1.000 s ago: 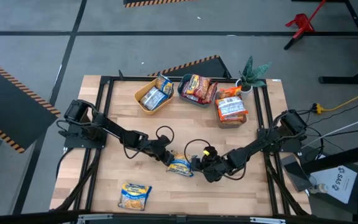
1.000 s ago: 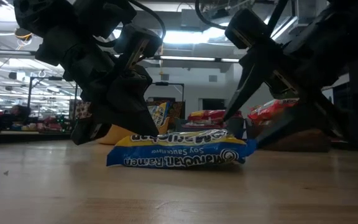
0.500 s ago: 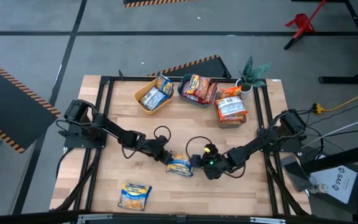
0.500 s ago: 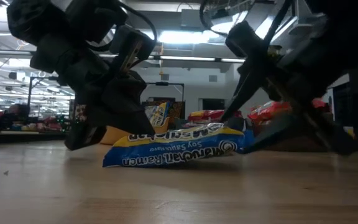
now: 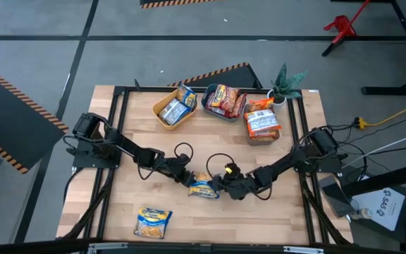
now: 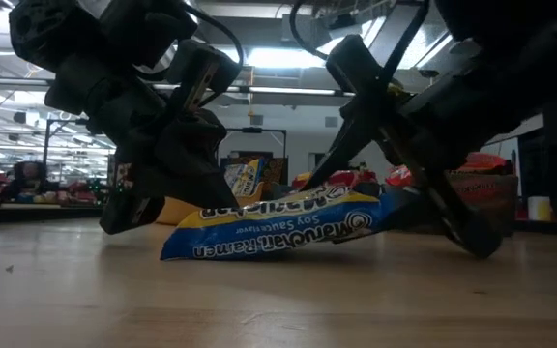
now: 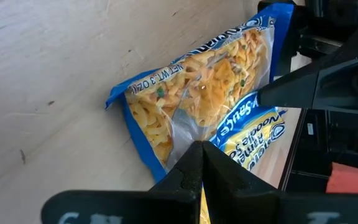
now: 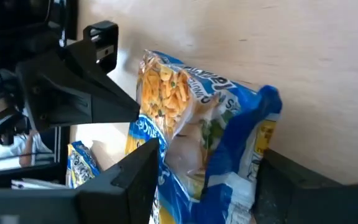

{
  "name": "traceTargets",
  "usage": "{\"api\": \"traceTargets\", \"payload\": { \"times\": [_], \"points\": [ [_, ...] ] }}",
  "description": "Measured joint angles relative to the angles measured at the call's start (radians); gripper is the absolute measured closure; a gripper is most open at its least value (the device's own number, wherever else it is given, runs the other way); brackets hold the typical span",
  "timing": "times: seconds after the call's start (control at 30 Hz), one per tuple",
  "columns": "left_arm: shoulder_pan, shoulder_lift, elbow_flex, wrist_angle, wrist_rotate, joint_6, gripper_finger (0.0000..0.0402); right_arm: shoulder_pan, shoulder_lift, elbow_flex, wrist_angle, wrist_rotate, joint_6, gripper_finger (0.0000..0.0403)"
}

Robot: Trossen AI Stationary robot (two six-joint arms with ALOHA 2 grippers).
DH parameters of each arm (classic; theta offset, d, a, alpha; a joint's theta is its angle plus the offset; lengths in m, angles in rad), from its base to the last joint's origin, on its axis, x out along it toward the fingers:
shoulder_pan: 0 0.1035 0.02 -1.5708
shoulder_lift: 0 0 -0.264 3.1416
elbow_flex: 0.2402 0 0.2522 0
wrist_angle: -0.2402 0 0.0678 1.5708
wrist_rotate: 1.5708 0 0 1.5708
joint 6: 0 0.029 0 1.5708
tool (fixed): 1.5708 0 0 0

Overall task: Sort Maruchan noodles
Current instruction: Put the top blue noodle pack into the yellow bin

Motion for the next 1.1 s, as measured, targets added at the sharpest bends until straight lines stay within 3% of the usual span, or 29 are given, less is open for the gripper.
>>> {"api": "traceTargets", "payload": {
  "times": [0.37, 0.53, 0.67, 0.87, 1.1],
  "points": [
    [0.002, -0.002, -0.005, 0.017, -0.005, 0.019, 0.0402, -0.03, 0.003, -0.005, 0.035, -0.016, -0.105, 0.0301],
    [0.01, -0.057, -0.013, -0.025, 0.027, 0.002, 0.0401, -0.033, 0.005, 0.0, 0.055, -0.055, -0.088, 0.0304],
    [0.035, -0.178, -0.025, -0.169, 0.081, 0.022, 0.0401, -0.033, 0.006, -0.002, 0.082, -0.072, -0.087, 0.0298],
    [0.066, -0.419, -0.018, -0.391, 0.0, 0.067, 0.0401, -0.069, 0.01, 0.018, 0.101, -0.089, -0.095, 0.0305],
    [0.068, -0.708, -0.014, -0.609, -0.139, 0.071, 0.0401, -0.254, 0.011, 0.142, 0.123, -0.257, -0.371, 0.0305]
  ]
}}
